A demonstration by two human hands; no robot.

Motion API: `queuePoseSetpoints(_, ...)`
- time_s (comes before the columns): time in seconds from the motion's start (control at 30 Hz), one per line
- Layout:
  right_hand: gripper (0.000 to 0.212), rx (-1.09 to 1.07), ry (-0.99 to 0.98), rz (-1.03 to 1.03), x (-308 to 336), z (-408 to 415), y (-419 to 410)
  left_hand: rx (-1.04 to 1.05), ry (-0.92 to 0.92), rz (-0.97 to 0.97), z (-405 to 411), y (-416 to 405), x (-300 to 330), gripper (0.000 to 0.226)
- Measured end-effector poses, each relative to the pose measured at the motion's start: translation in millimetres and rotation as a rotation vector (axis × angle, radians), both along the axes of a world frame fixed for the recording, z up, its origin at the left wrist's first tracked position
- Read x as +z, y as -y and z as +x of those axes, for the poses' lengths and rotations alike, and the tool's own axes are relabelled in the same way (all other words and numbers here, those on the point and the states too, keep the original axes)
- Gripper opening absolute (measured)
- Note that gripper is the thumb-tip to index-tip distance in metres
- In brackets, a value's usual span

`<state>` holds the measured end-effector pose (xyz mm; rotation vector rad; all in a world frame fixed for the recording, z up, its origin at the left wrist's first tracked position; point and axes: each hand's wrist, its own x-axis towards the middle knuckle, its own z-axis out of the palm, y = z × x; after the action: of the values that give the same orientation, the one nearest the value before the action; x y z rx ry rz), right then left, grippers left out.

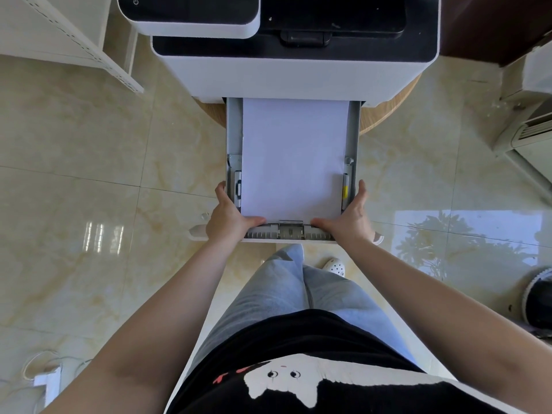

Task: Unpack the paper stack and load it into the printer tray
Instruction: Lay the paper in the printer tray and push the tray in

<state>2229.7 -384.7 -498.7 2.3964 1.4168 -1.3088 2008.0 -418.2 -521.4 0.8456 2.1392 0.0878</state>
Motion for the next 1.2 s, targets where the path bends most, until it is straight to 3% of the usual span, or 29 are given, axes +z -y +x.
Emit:
queuePoseSetpoints(0.2, 0.129, 0.022, 0.001, 0.002, 1, 3, 2, 0.006, 0.040, 0.061, -8, 0, -3, 0.124)
queuePoseSetpoints(0.5, 0.126, 0.018, 0.026, -0.018, 4, 2, 2, -0.110, -0.021, 0.093, -15, -1, -6, 0.095)
queuePoseSetpoints(0.7, 0.126, 0.016, 0.026, -0.004, 5, 2, 5, -0.111, -0.006, 0.086, -12, 0, -3, 0.110)
queuePoseSetpoints(0.87, 0.127, 0.011, 0.016, 0.018, 4, 3, 6, -0.103, -0.039, 0.082, -8, -1, 0, 0.110)
queuePoseSetpoints(1.07, 0.124, 0.036, -0.019, 0.043, 5, 9, 11, -0.075, 0.027, 0.173, -4, 10, 9, 0.127)
queuePoseSetpoints(1.2, 0.110, -0.006, -0.087, 0.142, 9, 19, 27, -0.035, -0.082, 0.340, 8, 29, 19, 0.109)
